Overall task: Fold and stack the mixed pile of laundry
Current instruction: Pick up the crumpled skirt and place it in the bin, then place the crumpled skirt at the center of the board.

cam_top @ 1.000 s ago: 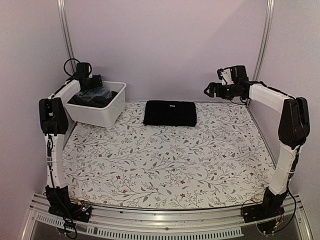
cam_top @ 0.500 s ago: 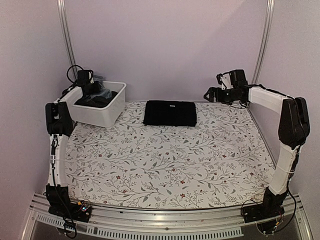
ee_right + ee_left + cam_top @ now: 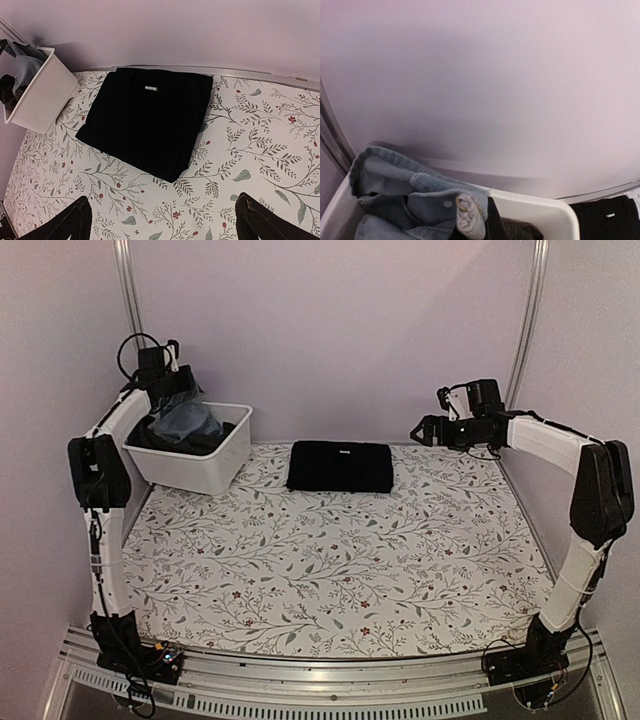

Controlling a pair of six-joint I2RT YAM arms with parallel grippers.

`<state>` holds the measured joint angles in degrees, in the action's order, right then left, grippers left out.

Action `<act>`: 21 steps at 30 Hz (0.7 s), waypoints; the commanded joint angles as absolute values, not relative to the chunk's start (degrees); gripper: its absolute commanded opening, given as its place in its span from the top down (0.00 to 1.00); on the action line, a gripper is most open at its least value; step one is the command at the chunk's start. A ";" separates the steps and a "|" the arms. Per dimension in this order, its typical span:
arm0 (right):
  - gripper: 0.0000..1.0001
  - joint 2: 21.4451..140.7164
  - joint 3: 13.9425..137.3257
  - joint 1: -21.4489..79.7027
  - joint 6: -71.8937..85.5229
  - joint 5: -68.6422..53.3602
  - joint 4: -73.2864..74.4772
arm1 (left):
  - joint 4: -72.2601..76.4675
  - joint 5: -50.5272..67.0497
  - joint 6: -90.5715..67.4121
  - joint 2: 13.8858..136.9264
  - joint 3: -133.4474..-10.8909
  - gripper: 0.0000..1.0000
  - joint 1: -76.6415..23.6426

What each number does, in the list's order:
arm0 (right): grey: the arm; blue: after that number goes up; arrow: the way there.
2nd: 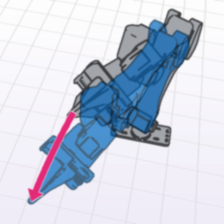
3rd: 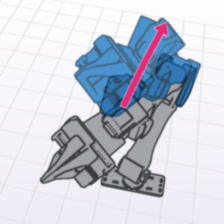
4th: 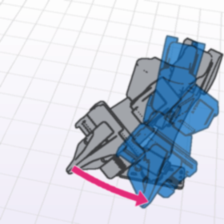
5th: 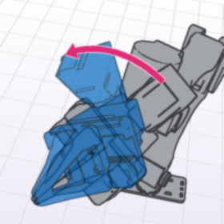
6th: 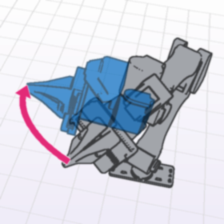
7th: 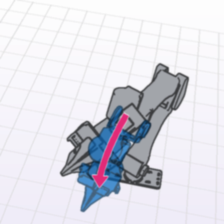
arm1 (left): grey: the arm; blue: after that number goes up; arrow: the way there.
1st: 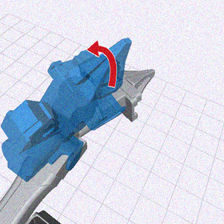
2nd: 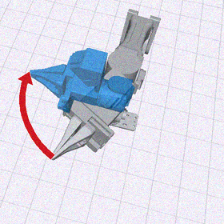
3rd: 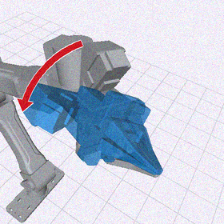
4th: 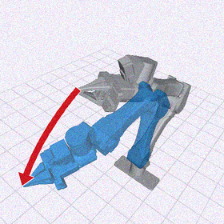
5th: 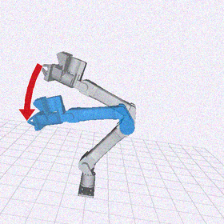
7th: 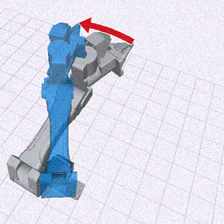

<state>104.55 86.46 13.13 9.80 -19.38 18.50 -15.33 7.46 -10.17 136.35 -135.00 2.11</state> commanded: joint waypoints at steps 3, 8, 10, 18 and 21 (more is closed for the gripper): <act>0.01 99.39 83.22 13.33 10.92 -21.86 16.79 | -6.59 11.43 -14.46 121.77 -135.15 1.00 0.15; 0.01 96.89 81.03 13.27 10.81 -22.47 15.77 | -4.62 13.60 -16.20 116.08 -136.61 1.00 -2.76; 0.01 96.15 80.15 13.34 10.81 -22.82 15.01 | -4.25 14.88 -17.35 114.30 -138.01 1.00 -4.31; 0.01 94.09 77.40 13.27 11.73 -27.44 11.69 | 6.51 19.36 -22.85 105.84 -133.69 1.00 -16.14; 0.01 93.38 76.52 13.29 11.79 -29.27 11.09 | 6.76 20.57 -23.80 105.96 -136.07 1.00 -20.67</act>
<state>96.03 77.87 13.13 11.18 -25.47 13.67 -1.67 17.06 -20.91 109.01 -133.97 -15.53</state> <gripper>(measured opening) 0.989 0.019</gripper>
